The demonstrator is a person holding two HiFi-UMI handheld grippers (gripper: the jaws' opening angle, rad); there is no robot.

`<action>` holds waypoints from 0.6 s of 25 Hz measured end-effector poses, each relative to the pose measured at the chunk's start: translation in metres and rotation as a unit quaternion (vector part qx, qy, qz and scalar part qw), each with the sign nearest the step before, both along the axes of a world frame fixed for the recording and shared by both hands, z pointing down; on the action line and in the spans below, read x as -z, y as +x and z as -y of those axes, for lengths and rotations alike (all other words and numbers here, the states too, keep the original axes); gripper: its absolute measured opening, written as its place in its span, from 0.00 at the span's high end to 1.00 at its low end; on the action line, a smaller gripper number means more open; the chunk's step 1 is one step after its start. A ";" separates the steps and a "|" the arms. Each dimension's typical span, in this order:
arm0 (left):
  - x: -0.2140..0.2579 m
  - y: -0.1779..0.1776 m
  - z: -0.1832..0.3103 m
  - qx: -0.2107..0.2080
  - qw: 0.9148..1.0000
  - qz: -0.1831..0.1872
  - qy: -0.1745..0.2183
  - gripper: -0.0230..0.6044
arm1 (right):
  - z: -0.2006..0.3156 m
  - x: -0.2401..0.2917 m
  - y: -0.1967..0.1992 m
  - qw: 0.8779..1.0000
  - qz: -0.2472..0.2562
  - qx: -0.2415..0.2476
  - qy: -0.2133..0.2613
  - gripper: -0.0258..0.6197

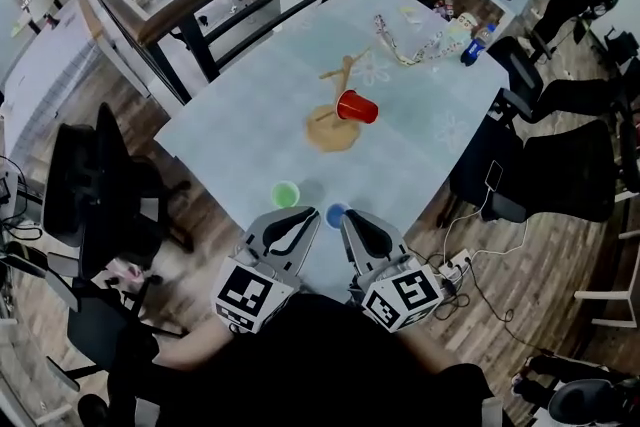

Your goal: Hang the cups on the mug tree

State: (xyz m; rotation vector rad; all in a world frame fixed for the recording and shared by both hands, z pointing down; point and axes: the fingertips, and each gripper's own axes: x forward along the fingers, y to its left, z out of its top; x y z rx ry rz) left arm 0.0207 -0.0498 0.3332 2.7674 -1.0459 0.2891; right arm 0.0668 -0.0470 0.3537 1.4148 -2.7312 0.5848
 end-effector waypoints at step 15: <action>-0.007 0.004 -0.005 -0.016 1.000 -0.002 -0.001 0.91 | -0.008 -0.005 0.007 1.000 -0.007 -0.022 -0.006 0.90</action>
